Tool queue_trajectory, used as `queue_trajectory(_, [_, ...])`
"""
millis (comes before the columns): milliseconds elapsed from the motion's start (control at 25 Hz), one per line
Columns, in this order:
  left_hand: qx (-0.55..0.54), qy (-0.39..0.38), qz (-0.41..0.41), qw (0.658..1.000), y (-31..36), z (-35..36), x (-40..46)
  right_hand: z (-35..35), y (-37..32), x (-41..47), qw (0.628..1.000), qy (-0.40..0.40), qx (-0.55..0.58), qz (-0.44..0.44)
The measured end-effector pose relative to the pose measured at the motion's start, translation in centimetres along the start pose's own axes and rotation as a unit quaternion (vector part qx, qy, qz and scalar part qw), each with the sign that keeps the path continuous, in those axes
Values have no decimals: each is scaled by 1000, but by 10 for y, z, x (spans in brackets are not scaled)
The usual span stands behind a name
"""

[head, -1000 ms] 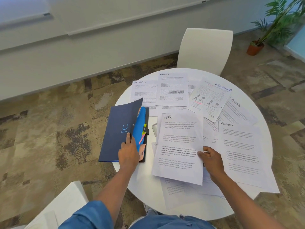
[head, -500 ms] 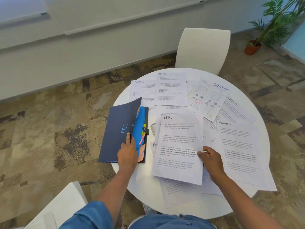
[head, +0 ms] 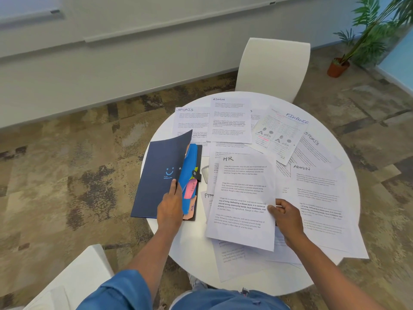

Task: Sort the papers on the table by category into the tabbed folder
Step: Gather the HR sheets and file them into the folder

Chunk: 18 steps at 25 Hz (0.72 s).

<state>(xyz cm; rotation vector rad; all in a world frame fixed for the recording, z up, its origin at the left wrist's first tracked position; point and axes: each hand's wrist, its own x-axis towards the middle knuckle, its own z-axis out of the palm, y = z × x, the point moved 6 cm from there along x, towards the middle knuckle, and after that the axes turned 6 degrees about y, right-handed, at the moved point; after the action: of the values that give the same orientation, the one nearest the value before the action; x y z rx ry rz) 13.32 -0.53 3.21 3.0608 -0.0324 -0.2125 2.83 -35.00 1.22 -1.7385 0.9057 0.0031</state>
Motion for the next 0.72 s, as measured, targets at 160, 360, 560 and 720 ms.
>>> queue_trajectory(160, [-12, -6, 12, 1000, 0, 0, 0, 5, -4, 0, 1000, -5, 2, -1])
queue_trajectory(360, [38, -42, 54, 997, 8, 0, 0, 7, -5, -1, 1000, -5, 4, -1])
queue_trajectory(560, [118, -59, 71, 989, 13, 5, -1, 5, -1, -2, 1000, -5, 8, 3])
queue_trajectory(720, [144, -49, 71, 986, 14, 14, 1, 5, -3, -3, 1000, -8, 9, 2])
